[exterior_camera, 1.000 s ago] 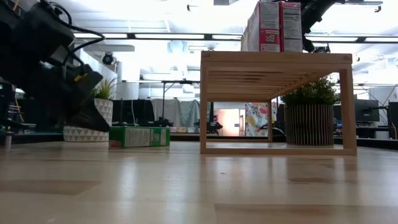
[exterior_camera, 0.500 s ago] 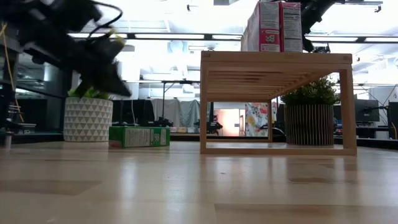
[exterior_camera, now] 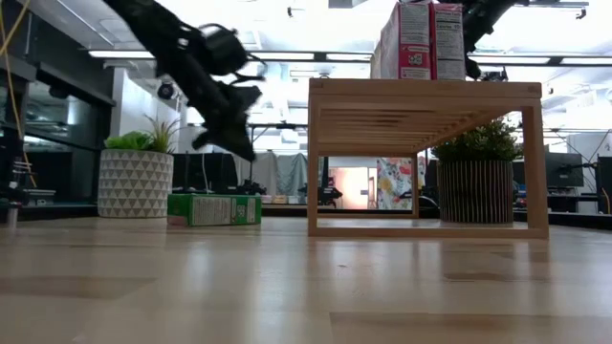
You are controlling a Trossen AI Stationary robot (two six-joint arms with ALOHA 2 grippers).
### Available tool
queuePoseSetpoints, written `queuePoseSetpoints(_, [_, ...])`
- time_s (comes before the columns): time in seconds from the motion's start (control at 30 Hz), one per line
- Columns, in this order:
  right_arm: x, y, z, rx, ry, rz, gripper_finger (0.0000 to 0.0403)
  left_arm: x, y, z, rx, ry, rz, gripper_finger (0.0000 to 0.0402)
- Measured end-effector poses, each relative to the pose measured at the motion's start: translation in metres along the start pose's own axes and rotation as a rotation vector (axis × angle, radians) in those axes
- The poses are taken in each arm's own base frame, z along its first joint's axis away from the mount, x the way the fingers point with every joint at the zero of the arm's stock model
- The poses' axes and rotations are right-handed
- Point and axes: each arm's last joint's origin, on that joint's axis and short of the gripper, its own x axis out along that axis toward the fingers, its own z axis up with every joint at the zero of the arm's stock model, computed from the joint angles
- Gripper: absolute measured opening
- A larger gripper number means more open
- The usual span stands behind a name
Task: Stack cereal on shelf
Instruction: Put the top green cereal box on the shelf
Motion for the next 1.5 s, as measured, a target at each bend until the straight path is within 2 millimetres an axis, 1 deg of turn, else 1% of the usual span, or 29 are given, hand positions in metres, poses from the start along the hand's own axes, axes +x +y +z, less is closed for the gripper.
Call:
queuePoseSetpoints(0.1, [0.000, 0.000, 0.000, 0.000, 0.001, 0.000, 0.0000, 0.021, -0.008, 0.005, 0.013, 0.040, -0.007, 0.0000])
queuePoseSetpoints(0.2, [0.000, 0.000, 0.000, 0.000, 0.000, 0.000, 0.0000, 0.036, -0.018, 0.006, 0.032, 0.071, -0.027, 0.0000])
queuePoseSetpoints(0.3, [0.000, 0.000, 0.000, 0.000, 0.001, 0.000, 0.0000, 0.043, -0.027, 0.000, 0.039, 0.095, -0.032, 0.0000])
queuePoseSetpoints(0.4, [0.000, 0.000, 0.000, 0.000, 0.001, 0.000, 0.0000, 0.046, -0.034, -0.009, 0.090, 0.126, 0.015, 0.0000])
queuePoseSetpoints(0.53, [0.000, 0.000, 0.000, 0.000, 0.000, 0.000, 0.0000, 0.048, -0.043, -0.014, 0.158, 0.092, 0.061, 0.0000])
queuePoseSetpoints(0.63, [0.000, 0.000, 0.000, 0.000, 0.000, 0.000, 0.0000, 0.050, -0.045, -0.017, 0.164, 0.045, 0.104, 0.0000])
queuePoseSetpoints(0.73, [0.000, 0.000, 0.000, 0.005, 0.000, 0.000, 0.0000, 0.050, -0.045, -0.016, 0.166, 0.029, 0.108, 0.0000])
queuePoseSetpoints(0.83, [0.000, 0.000, 0.000, 0.005, 0.000, 0.000, 0.0000, 0.056, -0.043, -0.020, 0.161, 0.062, 0.125, 0.0000])
queuePoseSetpoints(0.9, [0.000, 0.000, 0.000, 0.008, 0.000, 0.000, 0.0000, 0.061, -0.040, -0.025, 0.126, 0.091, 0.141, 0.0000])
queuePoseSetpoints(0.97, [0.000, 0.000, 0.000, 0.008, 0.000, 0.000, 0.0000, 0.070, -0.039, -0.028, 0.068, 0.110, 0.126, 0.0000])
queuePoseSetpoints(1.07, [0.000, 0.000, 0.000, 0.020, 0.000, 0.001, 0.0000, 0.074, -0.041, -0.032, 0.039, 0.141, 0.096, 0.0000])
queuePoseSetpoints(1.2, [0.000, 0.000, 0.000, 0.027, 0.000, 0.001, 0.0000, 0.073, -0.053, -0.043, 0.070, 0.199, 0.066, 0.0000])
queuePoseSetpoints(1.33, [0.000, 0.000, 0.000, 0.027, 0.001, 0.003, 0.0000, 0.058, -0.071, -0.058, 0.110, 0.321, 0.012, 0.0000])
queuePoseSetpoints(1.43, [0.000, 0.000, 0.000, 0.027, 0.000, 0.003, 0.0000, 0.044, -0.083, -0.079, 0.177, 0.447, 0.050, 0.0000])
queuePoseSetpoints(1.5, [0.000, 0.000, 0.000, 0.027, 0.000, 0.003, 0.0000, 0.033, -0.090, -0.091, 0.213, 0.491, 0.122, 0.0000])
